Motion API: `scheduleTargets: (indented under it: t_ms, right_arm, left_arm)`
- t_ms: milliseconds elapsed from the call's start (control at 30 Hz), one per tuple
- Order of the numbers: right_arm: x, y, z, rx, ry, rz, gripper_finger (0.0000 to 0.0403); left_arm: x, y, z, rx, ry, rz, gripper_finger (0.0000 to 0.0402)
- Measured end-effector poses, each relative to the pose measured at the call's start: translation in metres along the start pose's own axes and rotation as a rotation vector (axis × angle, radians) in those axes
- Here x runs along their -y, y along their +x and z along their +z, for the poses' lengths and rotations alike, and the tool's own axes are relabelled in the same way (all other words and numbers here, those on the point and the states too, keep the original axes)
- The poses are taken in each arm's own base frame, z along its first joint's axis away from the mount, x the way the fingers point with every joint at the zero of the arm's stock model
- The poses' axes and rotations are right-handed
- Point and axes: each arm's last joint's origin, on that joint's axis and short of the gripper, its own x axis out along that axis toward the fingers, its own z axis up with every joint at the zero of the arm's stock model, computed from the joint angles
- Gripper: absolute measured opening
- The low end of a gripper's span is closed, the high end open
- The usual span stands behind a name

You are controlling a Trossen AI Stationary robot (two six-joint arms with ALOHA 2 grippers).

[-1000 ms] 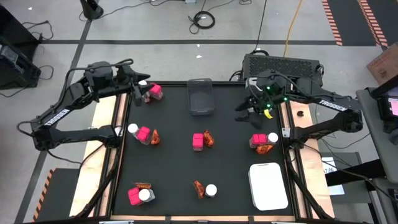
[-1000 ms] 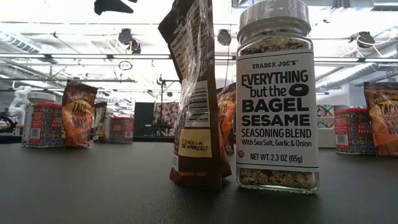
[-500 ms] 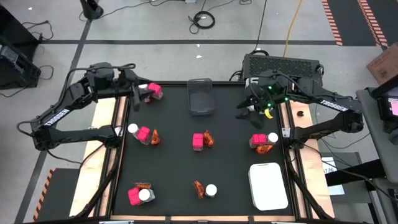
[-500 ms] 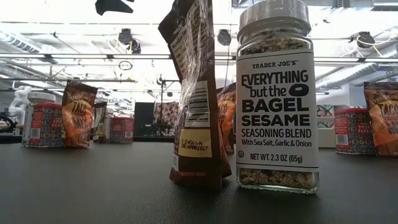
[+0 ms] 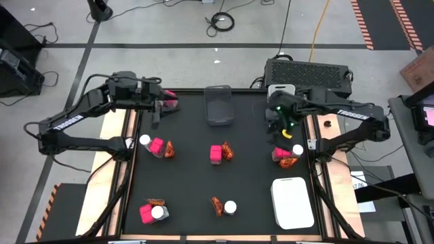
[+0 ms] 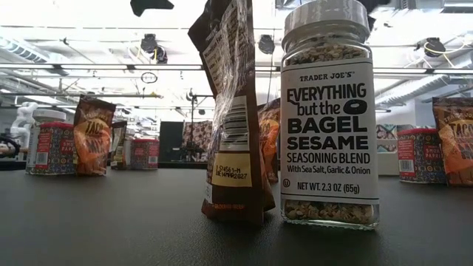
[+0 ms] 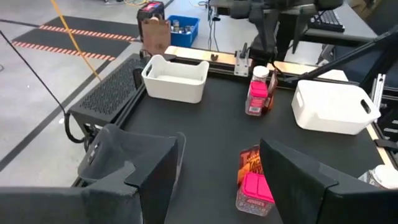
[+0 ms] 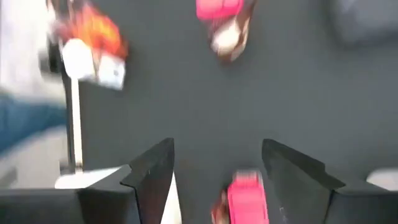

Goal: Sort spices by type
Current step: Put the orange seasoning pack into the top white bin

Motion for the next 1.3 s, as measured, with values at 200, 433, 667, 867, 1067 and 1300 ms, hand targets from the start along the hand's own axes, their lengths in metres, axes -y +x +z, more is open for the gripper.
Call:
scheduleTargets:
  t_ms: [200, 433, 667, 867, 1067, 1300]
  right_arm:
    - [-0.001, 0.013, 0.002, -0.095, -0.069, -0.037, 0.0238]
    - [0.002, 0.018, -0.016, -0.33, -0.04, -0.132, 0.0238]
    - [-0.002, 0.012, -0.056, -0.307, -0.086, -0.148, 0.023]
    - [-0.013, 0.011, -0.088, -0.231, -0.049, -0.077, 0.0209]
    - [-0.02, 0.023, -0.097, -0.199, -0.05, -0.062, 0.0201]
    - [-0.02, 0.043, -0.1, -0.203, -0.09, -0.143, 0.0201]
  left_arm:
    - [-0.003, 0.007, 0.003, 0.016, 0.011, 0.043, 0.0231]
    - [-0.008, 0.05, 0.003, -0.024, -0.174, 0.075, 0.0231]
    - [0.0, 0.082, -0.002, -0.075, -0.287, 0.079, 0.0231]
    - [0.005, 0.082, -0.001, -0.064, -0.24, 0.058, 0.0231]
    - [0.007, 0.082, -0.001, -0.063, -0.196, 0.05, 0.0231]
    - [0.007, 0.082, -0.001, -0.063, -0.196, 0.051, 0.0231]
